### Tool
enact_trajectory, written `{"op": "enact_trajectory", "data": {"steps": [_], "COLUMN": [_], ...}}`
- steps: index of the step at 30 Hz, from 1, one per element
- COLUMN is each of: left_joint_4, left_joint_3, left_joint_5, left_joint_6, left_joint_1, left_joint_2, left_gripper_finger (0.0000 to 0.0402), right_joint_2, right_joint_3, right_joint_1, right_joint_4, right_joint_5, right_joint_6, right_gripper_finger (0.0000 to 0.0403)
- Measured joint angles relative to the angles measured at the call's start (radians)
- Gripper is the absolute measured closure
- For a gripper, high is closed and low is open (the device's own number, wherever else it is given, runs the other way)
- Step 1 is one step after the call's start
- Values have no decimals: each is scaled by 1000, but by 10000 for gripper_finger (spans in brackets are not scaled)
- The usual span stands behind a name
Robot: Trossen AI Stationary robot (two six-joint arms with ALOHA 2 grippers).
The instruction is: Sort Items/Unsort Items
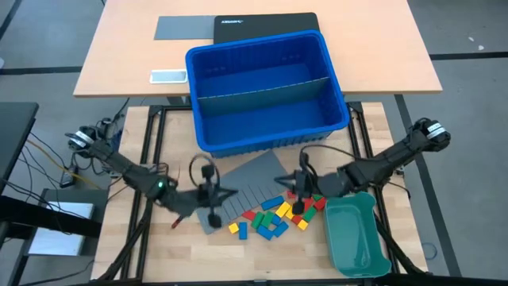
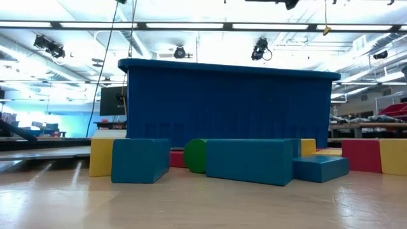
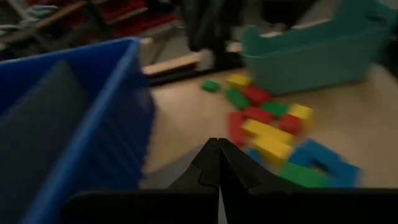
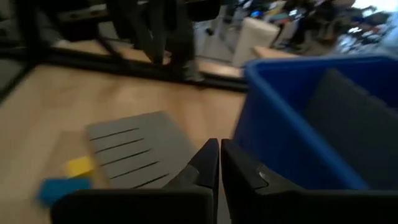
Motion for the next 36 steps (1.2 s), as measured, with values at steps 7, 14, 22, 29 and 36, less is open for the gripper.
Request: {"op": "enact_trajectory", "data": {"steps": [7,14,22,29,36], "left_joint_4": [30,86,-23,-459,-875], "left_joint_3": [-1,7,184,448,593], "left_joint_5": [-51,-64,-171,-84,34], "left_joint_6": [-42,-188,-214,-475,-797], "left_joint_1": [-133,-192,-257,-256,-244], "left_joint_2": [109,231,410,564,666], "left_gripper_finger": [397,397,397,379,324], "right_joint_2": [1,1,1,2,2], "right_joint_3": [0,0,0,0,0], "right_joint_1": [95,153,193,202,202], "right_joint_4": [-71,-109,-127,-129,-129], "right_joint_5": [1,2,3,5,5], "right_joint_6": [86,133,188,202,211], "right_gripper_finger": [360,344,338,338,338]}}
